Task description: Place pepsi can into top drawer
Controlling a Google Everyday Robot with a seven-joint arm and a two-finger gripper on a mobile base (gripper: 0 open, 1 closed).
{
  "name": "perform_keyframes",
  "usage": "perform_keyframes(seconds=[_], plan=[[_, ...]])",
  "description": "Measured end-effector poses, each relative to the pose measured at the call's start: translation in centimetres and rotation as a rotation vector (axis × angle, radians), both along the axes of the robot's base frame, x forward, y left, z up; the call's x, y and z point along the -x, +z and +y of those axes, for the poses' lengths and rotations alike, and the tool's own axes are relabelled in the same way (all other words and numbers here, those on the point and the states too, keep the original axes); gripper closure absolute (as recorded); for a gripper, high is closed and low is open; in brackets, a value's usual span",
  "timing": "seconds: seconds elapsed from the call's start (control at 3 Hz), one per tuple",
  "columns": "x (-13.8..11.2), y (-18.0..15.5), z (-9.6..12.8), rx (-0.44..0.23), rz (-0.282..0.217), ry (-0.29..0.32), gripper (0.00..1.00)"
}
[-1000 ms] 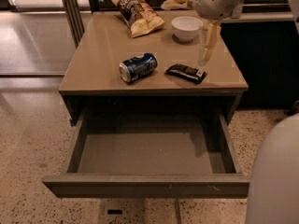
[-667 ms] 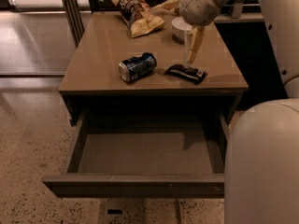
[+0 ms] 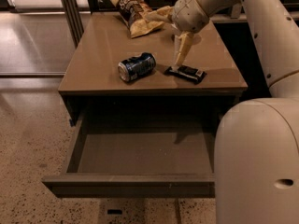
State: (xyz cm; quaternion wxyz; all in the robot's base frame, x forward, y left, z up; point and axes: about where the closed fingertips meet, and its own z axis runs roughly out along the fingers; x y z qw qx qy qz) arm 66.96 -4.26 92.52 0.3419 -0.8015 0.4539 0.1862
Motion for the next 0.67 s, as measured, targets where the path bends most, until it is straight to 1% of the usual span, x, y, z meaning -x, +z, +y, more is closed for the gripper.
perform_keyframes(seconds=[0.33,0.67], plan=[[-0.4,0.1,-0.7,-0.039,-0.013,-0.054,0.00],[-1.7,-1.9,0.3,-0.092,0.009,-0.056,0.00]])
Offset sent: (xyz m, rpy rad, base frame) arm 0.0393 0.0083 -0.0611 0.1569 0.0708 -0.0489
